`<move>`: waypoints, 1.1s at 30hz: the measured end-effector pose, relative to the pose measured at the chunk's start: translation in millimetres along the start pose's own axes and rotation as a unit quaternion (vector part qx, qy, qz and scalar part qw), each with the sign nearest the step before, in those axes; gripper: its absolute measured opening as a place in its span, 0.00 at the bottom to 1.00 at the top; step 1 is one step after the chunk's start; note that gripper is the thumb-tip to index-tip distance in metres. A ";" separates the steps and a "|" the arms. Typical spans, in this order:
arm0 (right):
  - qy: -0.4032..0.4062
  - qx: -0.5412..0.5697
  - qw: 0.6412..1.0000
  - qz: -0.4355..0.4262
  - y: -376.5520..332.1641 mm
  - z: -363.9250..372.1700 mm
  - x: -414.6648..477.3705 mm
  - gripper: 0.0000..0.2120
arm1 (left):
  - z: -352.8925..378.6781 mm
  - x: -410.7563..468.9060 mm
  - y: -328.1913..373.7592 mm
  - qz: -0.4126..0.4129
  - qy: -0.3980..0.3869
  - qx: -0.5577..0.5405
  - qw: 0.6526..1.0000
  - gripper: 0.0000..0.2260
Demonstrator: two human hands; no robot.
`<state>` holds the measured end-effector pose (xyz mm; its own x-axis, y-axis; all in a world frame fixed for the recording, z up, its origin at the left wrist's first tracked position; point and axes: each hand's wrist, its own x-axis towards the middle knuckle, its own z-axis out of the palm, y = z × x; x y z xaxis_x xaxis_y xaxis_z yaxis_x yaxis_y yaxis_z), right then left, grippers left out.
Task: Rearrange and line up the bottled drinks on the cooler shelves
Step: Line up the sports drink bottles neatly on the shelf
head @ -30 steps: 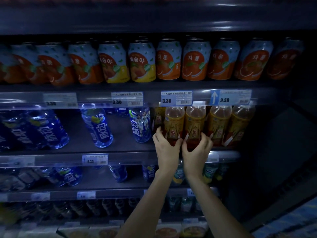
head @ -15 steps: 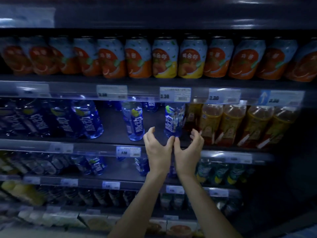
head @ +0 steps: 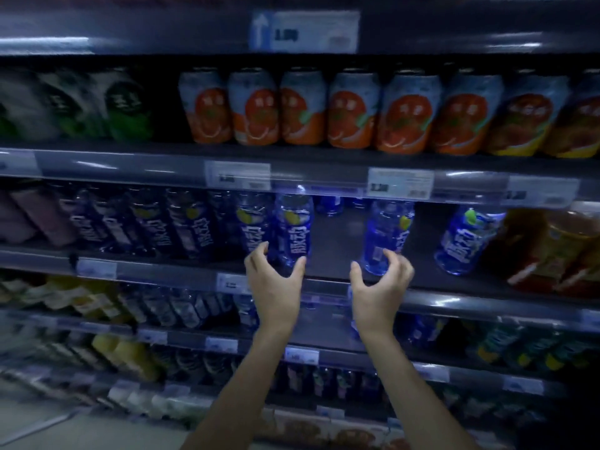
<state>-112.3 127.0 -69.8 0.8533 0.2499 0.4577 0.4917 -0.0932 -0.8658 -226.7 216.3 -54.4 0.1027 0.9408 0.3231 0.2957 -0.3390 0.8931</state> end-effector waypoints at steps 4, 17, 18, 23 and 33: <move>0.026 -0.034 0.999 0.015 -7.3 19.5 -11.2 0.27 | -25.3 31.7 -19.5 -0.008 0.003 0.002 1.000 0.31; -0.106 0.019 0.994 0.019 -38.8 90.7 -20.8 0.34 | -39.7 74.0 -45.8 -0.019 -0.063 0.002 0.998 0.35; -0.108 0.022 0.994 0.021 -39.2 94.2 -19.0 0.34 | -38.3 74.8 -45.7 -0.018 -0.071 -0.002 0.997 0.35; -0.114 0.036 0.992 0.025 -39.6 106.2 -13.8 0.33 | -32.6 77.9 -43.5 -0.001 -0.079 0.004 0.997 0.34; -0.101 0.040 0.993 0.044 -32.7 106.9 -13.2 0.28 | -32.7 79.9 -46.1 -0.002 -0.047 0.028 0.999 0.29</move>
<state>-158.2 229.8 -69.2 0.8361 0.4324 0.3377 0.3956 -0.0488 -0.9171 -263.2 307.0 -59.5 0.1886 0.9394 0.2864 0.3484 -0.3367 0.8748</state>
